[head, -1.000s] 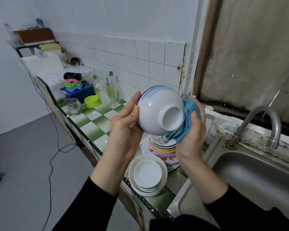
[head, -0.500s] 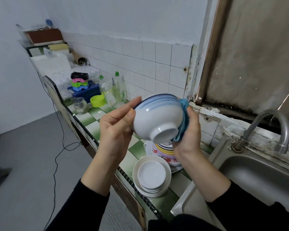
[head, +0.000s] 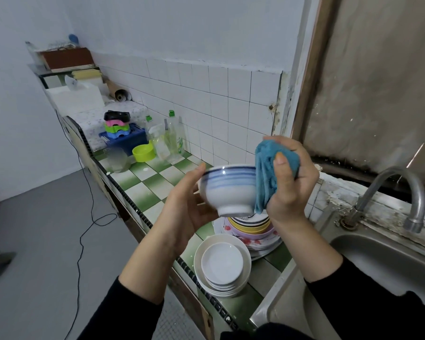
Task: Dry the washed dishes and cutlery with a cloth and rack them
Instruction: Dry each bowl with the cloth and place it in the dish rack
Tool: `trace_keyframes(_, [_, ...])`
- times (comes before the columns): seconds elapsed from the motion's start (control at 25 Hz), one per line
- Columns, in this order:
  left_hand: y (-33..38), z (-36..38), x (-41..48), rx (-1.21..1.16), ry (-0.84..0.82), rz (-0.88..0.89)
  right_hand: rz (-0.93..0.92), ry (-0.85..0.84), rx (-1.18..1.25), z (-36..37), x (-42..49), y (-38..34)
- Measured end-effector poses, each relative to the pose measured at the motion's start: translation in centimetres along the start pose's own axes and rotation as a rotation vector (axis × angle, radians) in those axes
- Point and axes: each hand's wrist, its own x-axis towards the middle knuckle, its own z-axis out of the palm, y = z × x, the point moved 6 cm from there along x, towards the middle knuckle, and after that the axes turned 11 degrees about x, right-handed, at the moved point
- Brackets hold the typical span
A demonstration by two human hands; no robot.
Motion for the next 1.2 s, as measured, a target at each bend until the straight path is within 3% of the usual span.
trace_keyframes(0.08, [-0.1,-0.1,0.1,0.073,-0.020,0.000,0.016,-0.203,0.013,1.0,-0.3,-0.1])
trace_keyframes(0.16, [-0.1,-0.5,0.3,0.166,-0.001,0.076,0.173,-0.325,0.034,1.6,-0.3,0.6])
trace_keyframes(0.32, [0.6,-0.4,-0.2,0.488,0.129,0.292,0.709,-0.175,0.135,1.6,0.1,2.9])
trace_keyframes(0.44, [0.8,-0.1,-0.4,0.622,0.198,0.421,0.812,-0.381,-0.166,2.2,-0.8,3.5])
trace_keyframes(0.52, [0.9,0.2,-0.5,0.626,0.186,0.477,0.783,-0.530,-0.398,2.6,-2.1,3.4])
trace_keyframes(0.64, [1.4,0.0,-1.3,0.687,0.240,0.544,0.558,-0.544,-0.612,3.2,-2.1,1.8])
trace_keyframes(0.72, [1.7,0.1,-1.8,0.699,0.243,0.589,0.479,-0.500,-0.592,3.5,-1.6,1.0])
trace_keyframes(0.84, [1.9,-0.1,-2.0,0.705,0.235,0.631,0.649,-0.497,-0.386,4.0,-1.7,1.4])
trace_keyframes(1.04, [1.9,-1.1,-2.1,0.654,0.190,0.648,0.792,-0.879,-0.189,5.7,-1.8,-0.3])
trace_keyframes(1.12, [1.6,-1.1,-2.1,0.645,0.162,0.631,0.768,-1.067,-0.350,5.7,-1.4,-0.7])
trace_keyframes(1.2, [1.4,-0.7,-2.3,0.643,0.150,0.627,0.624,-1.156,-0.658,5.4,-0.9,-0.5])
